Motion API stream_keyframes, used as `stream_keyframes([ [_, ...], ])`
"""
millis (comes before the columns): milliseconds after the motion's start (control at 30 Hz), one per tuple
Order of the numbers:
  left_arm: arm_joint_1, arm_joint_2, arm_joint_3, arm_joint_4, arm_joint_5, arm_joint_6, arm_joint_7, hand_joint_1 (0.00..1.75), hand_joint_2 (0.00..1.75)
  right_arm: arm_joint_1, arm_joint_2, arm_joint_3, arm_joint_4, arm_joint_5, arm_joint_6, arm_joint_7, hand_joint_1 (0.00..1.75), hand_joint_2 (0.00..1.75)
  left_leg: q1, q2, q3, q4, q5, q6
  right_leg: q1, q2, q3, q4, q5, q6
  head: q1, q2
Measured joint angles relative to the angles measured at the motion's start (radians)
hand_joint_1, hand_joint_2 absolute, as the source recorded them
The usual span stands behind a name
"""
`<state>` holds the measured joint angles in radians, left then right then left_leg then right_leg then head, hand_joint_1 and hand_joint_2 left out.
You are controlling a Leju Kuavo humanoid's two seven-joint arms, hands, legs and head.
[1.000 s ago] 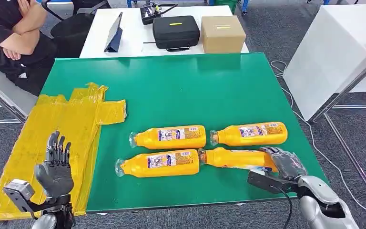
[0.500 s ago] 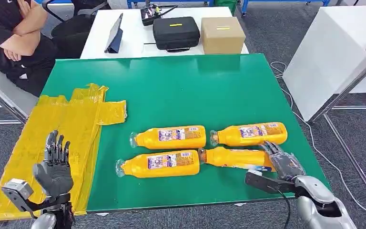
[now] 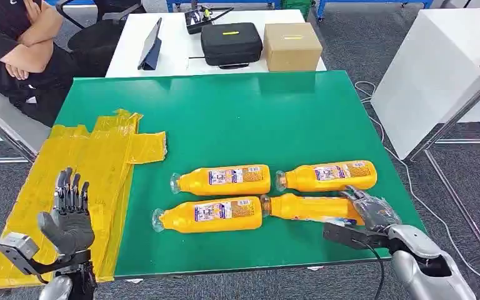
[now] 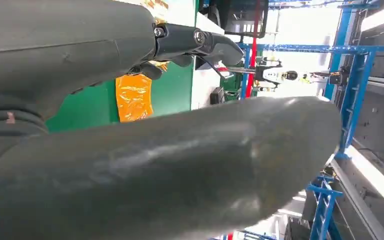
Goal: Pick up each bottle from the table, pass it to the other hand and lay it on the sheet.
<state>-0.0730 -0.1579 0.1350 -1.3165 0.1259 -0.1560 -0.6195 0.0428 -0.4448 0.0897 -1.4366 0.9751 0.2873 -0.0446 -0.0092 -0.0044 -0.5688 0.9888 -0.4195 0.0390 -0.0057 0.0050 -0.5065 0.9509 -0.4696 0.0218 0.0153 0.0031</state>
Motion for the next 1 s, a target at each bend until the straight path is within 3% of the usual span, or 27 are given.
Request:
stream_keyframes([
  [700, 0.042, -0.011, 0.013, -0.04, 0.031, 0.008, 0.005, 0.0, 0.0, -0.034, -0.042, 0.045, 0.027, -0.049, 0.026, 0.045, 1.75, 1.75, 0.0, -0.001, 0.004, 0.0, -0.001, 0.001, 0.0, -0.002, 0.005, -0.002, -0.001, 0.001, 0.0, 0.0],
  [1000, 0.071, -0.013, 0.054, -0.05, 0.065, -0.007, -0.001, 0.0, 0.0, 0.118, -0.065, -0.125, -0.212, -0.229, 0.041, -0.007, 1.75, 1.75, -0.003, -0.005, -0.008, 0.0, 0.002, 0.005, -0.002, -0.005, 0.005, -0.001, 0.0, 0.004, -0.001, 0.0],
])
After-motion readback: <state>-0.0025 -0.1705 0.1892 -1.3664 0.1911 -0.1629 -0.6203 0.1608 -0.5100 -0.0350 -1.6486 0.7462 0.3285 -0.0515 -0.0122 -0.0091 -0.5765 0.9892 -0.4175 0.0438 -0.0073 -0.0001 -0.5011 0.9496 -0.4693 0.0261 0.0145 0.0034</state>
